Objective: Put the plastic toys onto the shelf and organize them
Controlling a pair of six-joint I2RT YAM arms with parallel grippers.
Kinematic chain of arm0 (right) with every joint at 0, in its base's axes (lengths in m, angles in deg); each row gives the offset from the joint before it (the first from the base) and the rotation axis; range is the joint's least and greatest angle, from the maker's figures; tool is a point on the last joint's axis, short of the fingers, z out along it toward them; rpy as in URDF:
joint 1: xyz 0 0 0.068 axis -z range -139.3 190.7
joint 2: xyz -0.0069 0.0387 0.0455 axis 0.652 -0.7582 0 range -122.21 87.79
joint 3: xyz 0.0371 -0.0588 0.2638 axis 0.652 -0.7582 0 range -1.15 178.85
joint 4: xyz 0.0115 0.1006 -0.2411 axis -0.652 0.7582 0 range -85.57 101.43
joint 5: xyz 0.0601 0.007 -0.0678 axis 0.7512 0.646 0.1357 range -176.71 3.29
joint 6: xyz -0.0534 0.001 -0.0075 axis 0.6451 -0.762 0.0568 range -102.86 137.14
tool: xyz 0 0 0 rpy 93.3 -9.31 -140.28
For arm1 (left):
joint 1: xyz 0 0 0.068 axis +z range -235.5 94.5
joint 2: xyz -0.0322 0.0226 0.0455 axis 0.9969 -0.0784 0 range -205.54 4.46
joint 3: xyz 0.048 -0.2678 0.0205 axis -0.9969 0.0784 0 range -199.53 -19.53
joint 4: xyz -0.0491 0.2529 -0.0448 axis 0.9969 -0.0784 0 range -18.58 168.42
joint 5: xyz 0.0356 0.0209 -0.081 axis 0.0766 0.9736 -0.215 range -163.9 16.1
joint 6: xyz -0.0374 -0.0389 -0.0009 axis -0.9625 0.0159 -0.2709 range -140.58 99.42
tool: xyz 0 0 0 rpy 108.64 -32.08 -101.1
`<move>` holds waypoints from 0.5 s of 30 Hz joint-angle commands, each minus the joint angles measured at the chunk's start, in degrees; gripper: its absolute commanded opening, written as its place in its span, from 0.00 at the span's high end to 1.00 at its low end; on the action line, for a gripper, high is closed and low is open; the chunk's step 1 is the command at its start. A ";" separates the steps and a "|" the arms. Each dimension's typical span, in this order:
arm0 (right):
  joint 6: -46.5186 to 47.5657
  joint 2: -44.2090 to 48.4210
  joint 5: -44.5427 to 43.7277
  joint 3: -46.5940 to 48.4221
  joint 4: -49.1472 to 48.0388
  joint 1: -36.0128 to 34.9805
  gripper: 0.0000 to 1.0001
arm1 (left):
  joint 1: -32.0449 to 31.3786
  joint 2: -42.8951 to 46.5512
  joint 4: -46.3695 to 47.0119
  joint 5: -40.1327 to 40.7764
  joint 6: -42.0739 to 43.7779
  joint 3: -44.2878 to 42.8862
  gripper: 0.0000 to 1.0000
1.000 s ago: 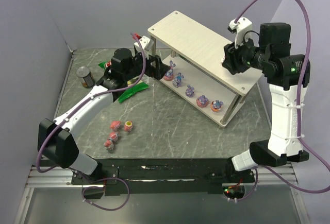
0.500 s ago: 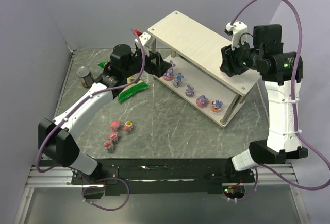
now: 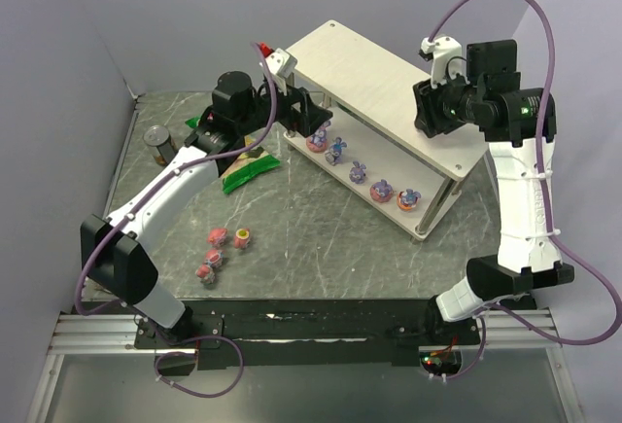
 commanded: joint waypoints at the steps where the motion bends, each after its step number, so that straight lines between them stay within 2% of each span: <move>1: -0.48 -1.62 -1.84 1.42 4.13 -0.43 0.78 | -0.28 -0.61 0.62 -1.63 -0.76 -2.38 0.04; 15: -1.36 -3.20 -1.23 3.80 3.78 -1.75 0.58 | -0.28 -0.71 0.44 -3.21 -0.67 -2.99 0.04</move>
